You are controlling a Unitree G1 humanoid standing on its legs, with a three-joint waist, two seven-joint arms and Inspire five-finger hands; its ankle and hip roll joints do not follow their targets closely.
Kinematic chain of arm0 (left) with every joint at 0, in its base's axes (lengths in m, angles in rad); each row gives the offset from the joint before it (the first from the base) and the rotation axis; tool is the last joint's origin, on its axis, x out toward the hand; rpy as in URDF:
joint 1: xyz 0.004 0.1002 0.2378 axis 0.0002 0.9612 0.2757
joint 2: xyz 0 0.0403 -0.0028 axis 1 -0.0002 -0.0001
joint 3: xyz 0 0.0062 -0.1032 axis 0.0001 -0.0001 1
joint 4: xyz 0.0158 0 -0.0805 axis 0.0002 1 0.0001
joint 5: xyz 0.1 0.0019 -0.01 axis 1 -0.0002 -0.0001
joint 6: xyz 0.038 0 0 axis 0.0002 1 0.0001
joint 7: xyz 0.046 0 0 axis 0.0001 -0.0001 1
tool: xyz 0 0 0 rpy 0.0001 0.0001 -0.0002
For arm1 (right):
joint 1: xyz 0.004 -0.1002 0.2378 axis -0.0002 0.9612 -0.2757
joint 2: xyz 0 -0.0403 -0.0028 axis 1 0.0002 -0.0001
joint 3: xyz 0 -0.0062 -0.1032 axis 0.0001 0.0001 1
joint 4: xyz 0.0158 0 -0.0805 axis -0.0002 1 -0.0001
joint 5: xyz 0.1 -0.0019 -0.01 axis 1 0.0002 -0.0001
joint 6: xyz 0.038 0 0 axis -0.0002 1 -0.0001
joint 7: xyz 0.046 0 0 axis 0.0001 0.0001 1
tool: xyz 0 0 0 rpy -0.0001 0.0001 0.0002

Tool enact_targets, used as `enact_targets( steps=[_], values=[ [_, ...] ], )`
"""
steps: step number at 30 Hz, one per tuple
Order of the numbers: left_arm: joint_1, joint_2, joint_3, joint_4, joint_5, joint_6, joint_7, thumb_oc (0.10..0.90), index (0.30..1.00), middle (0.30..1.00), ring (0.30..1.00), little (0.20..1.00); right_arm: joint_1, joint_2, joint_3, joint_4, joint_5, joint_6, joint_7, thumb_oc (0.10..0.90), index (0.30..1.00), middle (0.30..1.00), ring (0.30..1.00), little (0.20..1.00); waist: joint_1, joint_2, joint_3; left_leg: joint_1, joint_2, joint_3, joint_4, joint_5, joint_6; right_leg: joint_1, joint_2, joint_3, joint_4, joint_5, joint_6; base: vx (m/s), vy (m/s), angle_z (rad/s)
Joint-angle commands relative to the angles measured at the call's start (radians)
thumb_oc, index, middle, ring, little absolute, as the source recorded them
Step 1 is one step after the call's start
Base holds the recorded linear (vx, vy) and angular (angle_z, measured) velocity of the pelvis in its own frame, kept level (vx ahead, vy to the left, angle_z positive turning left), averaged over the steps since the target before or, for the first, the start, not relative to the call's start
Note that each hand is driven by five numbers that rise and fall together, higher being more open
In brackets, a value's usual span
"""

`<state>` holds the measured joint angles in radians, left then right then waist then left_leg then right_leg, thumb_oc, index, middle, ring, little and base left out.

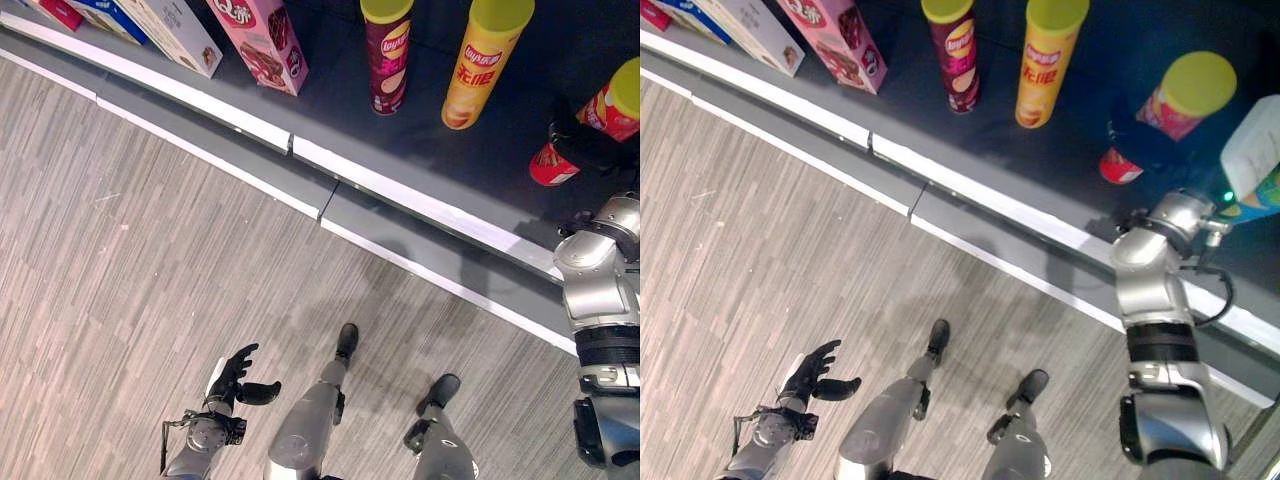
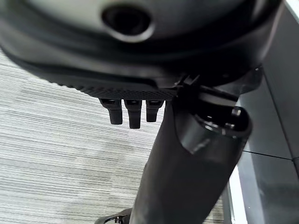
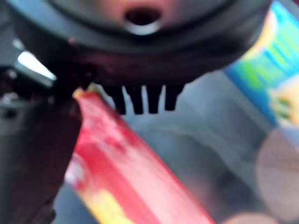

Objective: Put the goods on the table back onto the shelves and tidy them up.

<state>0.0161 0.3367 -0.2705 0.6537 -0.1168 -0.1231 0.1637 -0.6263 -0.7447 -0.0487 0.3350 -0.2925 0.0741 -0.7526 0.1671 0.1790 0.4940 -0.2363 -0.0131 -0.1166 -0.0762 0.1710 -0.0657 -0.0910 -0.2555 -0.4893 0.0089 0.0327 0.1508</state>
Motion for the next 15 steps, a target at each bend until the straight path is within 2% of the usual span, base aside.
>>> enact_targets(
  steps=[1, 3, 4, 7, 11, 12, 13, 14, 15],
  values=[
    [0.040, 0.055, 0.001, 0.060, -0.006, 0.009, 0.009, 0.800, 0.900, 0.900, 0.900, 0.900, 0.012, -0.076, 0.006, -0.101, -0.035, -0.069, -0.005, 0.800, 0.900, 0.900, 0.900, 0.900, -0.004, -0.095, -0.137, -0.008, 0.058, 0.005, 0.003, -0.117, -0.044, -0.044, -0.137, 0.021, 0.016, 0.069, 0.080, 0.04, -0.008, -0.07],
    [0.043, 0.054, 0.055, 0.096, -0.002, 0.029, -0.004, 0.800, 0.900, 0.900, 0.900, 0.900, 0.109, -0.025, 0.016, -0.178, -0.048, -0.083, 0.077, 0.800, 0.900, 0.900, 0.900, 0.900, -0.023, -0.156, -0.183, 0.034, 0.078, 0.050, 0.027, -0.149, -0.045, -0.007, -0.118, 0.029, -0.027, 0.092, 0.080, 0.10, -0.011, -0.19],
    [0.046, 0.056, 0.068, 0.107, 0.002, 0.035, -0.006, 0.800, 0.900, 0.900, 0.900, 0.900, 0.142, -0.006, 0.007, -0.201, -0.047, -0.089, 0.099, 0.800, 0.900, 0.900, 0.900, 0.900, -0.026, -0.173, -0.195, 0.052, 0.084, 0.065, 0.032, -0.158, -0.045, 0.008, -0.113, 0.034, -0.042, 0.099, 0.082, 0.11, -0.013, -0.38],
    [0.058, 0.057, 0.112, 0.131, 0.017, 0.052, -0.020, 0.800, 0.900, 0.900, 0.900, 0.900, 0.247, 0.043, 0.003, -0.261, -0.022, -0.114, 0.187, 0.800, 0.900, 0.900, 0.900, 0.900, -0.052, -0.218, -0.237, 0.090, 0.098, 0.097, 0.044, -0.174, -0.042, 0.032, -0.104, 0.048, -0.064, 0.109, 0.081, 0.08, -0.007, -0.43],
    [0.067, 0.049, 0.168, 0.201, 0.060, 0.074, -0.029, 0.800, 0.900, 0.900, 0.900, 0.900, 0.414, 0.101, 0.017, -0.350, 0.054, -0.162, 0.355, 0.800, 0.900, 0.900, 0.900, 0.900, -0.093, -0.259, -0.284, 0.159, 0.114, 0.143, 0.039, -0.193, -0.044, 0.064, -0.086, 0.077, -0.071, 0.103, 0.078, 0.07, 0.000, -0.38],
    [0.064, 0.048, 0.182, 0.228, 0.076, 0.080, -0.028, 0.800, 0.900, 0.900, 0.900, 0.900, 0.452, 0.114, 0.038, -0.362, 0.101, -0.181, 0.412, 0.800, 0.900, 0.900, 0.900, 0.900, -0.109, -0.267, -0.296, 0.176, 0.119, 0.158, 0.039, -0.197, -0.044, 0.068, -0.082, 0.086, -0.069, 0.101, 0.077, 0.06, 0.001, -0.52],
    [0.066, 0.048, 0.201, 0.264, 0.100, 0.086, -0.041, 0.800, 0.900, 0.900, 0.900, 0.900, 0.529, 0.130, 0.059, -0.409, 0.209, -0.214, 0.524, 0.800, 0.900, 0.900, 0.900, 0.900, -0.126, -0.279, -0.315, 0.209, 0.127, 0.181, 0.036, -0.205, -0.047, 0.074, -0.076, 0.103, -0.067, 0.094, 0.074, 0.08, -0.002, -0.65],
    [0.064, 0.048, 0.214, 0.278, 0.106, 0.087, -0.049, 0.800, 0.900, 0.900, 0.900, 0.900, 0.571, 0.139, 0.075, -0.415, 0.279, -0.224, 0.590, 0.800, 0.900, 0.900, 0.900, 0.900, -0.132, -0.283, -0.324, 0.228, 0.130, 0.196, 0.032, -0.207, -0.048, 0.080, -0.073, 0.114, -0.065, 0.090, 0.072, 0.10, -0.008, -0.85],
    [0.069, 0.050, 0.229, 0.284, 0.109, 0.085, -0.070, 0.800, 0.900, 0.900, 0.900, 0.900, 0.653, 0.149, 0.095, -0.414, 0.391, -0.232, 0.700, 0.800, 0.900, 0.900, 0.900, 0.900, -0.145, -0.286, -0.340, 0.254, 0.136, 0.212, 0.026, -0.210, -0.052, 0.089, -0.069, 0.123, -0.061, 0.086, 0.071, 0.12, -0.008, -0.67]
  ],
)
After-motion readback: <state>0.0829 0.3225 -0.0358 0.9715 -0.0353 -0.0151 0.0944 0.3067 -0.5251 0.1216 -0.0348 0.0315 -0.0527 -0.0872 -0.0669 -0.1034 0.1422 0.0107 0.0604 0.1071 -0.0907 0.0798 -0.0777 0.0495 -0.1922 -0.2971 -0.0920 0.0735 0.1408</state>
